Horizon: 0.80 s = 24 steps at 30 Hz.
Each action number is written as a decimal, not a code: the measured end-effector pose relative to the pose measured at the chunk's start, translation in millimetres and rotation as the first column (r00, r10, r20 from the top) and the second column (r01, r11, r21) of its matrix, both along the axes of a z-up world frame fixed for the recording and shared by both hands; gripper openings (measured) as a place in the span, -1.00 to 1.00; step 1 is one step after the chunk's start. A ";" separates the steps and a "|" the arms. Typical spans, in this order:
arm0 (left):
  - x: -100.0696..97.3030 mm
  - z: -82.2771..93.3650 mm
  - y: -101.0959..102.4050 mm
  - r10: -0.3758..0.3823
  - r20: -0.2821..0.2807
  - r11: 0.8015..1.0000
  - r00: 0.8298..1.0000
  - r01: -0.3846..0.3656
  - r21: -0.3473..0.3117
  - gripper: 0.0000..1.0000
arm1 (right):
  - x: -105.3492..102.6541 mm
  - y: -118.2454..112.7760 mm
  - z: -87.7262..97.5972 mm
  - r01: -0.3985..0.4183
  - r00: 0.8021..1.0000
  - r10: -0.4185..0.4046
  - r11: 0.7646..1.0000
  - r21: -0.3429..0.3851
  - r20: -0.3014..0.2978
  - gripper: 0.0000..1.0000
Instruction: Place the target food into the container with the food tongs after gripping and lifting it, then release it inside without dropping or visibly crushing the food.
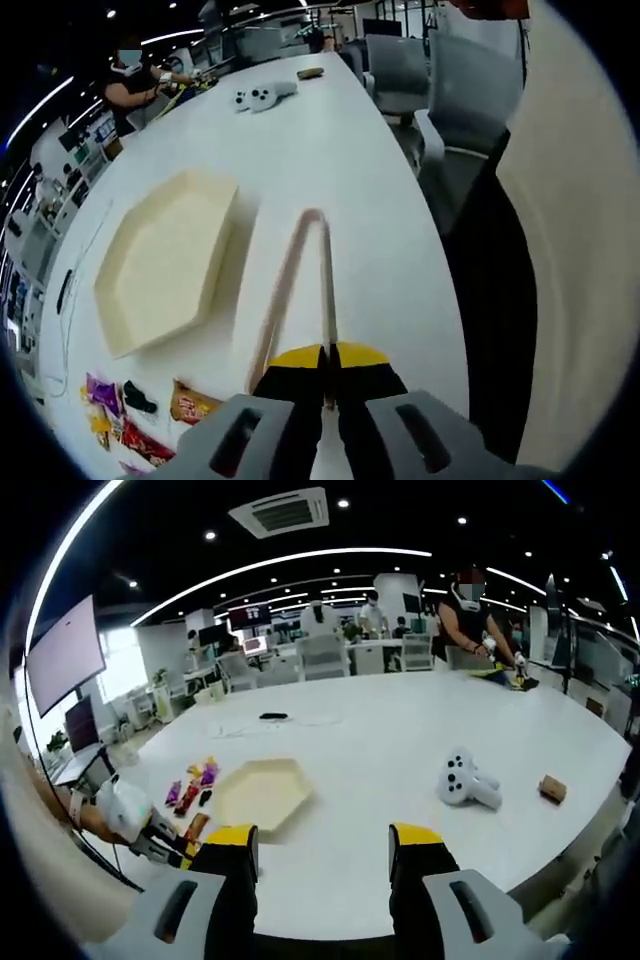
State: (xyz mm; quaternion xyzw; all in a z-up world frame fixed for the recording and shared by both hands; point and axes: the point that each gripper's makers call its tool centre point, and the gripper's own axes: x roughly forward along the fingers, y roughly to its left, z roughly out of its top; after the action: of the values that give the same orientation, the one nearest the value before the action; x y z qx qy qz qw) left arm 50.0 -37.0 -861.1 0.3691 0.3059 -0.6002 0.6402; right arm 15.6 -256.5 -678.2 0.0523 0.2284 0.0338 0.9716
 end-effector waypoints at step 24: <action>-0.8 37.5 1.5 0.007 0.074 0.999 0.997 -0.003 -0.050 -1.00 | 2.6 15.9 7.2 -0.092 0.995 0.093 0.996 -0.009 0.028 0.04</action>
State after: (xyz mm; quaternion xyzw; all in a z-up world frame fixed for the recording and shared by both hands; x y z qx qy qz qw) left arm 49.2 -35.4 -823.6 0.3742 0.2676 -0.5920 0.6617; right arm 18.2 -240.6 -671.0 0.0372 0.2169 0.0786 0.9723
